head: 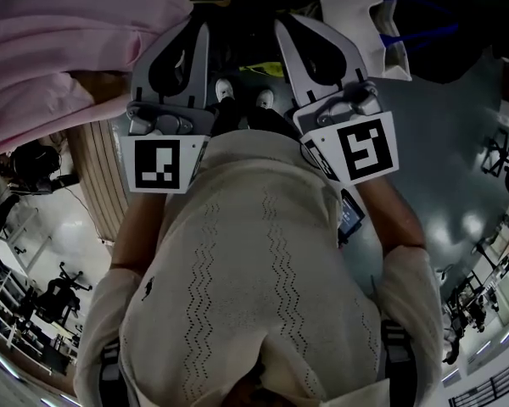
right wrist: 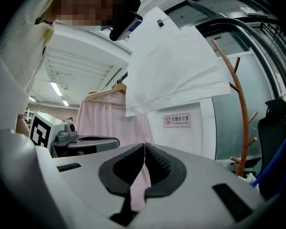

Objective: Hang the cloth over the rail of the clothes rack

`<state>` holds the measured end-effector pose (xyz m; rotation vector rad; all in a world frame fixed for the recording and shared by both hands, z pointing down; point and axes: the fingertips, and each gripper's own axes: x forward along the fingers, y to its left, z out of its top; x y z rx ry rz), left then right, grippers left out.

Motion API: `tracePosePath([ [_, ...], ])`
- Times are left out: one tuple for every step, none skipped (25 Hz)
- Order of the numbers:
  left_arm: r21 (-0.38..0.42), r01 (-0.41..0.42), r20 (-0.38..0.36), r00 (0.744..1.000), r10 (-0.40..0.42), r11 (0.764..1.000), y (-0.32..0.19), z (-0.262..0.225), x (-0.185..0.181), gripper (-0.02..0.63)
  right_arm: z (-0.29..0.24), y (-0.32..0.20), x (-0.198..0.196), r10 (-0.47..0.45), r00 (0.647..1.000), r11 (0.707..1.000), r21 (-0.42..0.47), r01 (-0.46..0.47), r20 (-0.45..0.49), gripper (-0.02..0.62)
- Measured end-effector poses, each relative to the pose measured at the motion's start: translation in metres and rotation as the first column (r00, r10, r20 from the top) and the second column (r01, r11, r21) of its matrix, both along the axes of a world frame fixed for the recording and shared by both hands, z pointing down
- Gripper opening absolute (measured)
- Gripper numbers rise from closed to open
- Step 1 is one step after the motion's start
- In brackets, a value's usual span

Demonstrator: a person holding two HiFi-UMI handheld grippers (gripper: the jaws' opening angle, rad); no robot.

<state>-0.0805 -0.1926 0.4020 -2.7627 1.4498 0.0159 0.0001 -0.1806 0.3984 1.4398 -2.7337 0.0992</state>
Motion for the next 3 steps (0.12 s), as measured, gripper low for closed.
tracePosePath([
  [-0.002, 0.006, -0.006, 1.000, -0.006, 1.000, -0.0007, -0.0004, -0.0011, 0.017, -0.0002, 0.0002, -0.0013, 0.001, 1.000, 1.000, 0.002, -0.001, 0.000, 0.018],
  [-0.003, 0.013, -0.011, 1.000, -0.013, 1.000, -0.0015, -0.0010, -0.0025, 0.017, -0.0006, 0.0001, -0.0028, 0.000, 1.000, 1.000, 0.004, 0.000, 0.000, 0.018],
  [-0.004, 0.019, -0.016, 1.000, -0.020, 1.000, -0.0023, -0.0017, -0.0041, 0.017, -0.0010, -0.0001, -0.0044, -0.002, 1.000, 1.000, 0.007, 0.002, -0.001, 0.018],
])
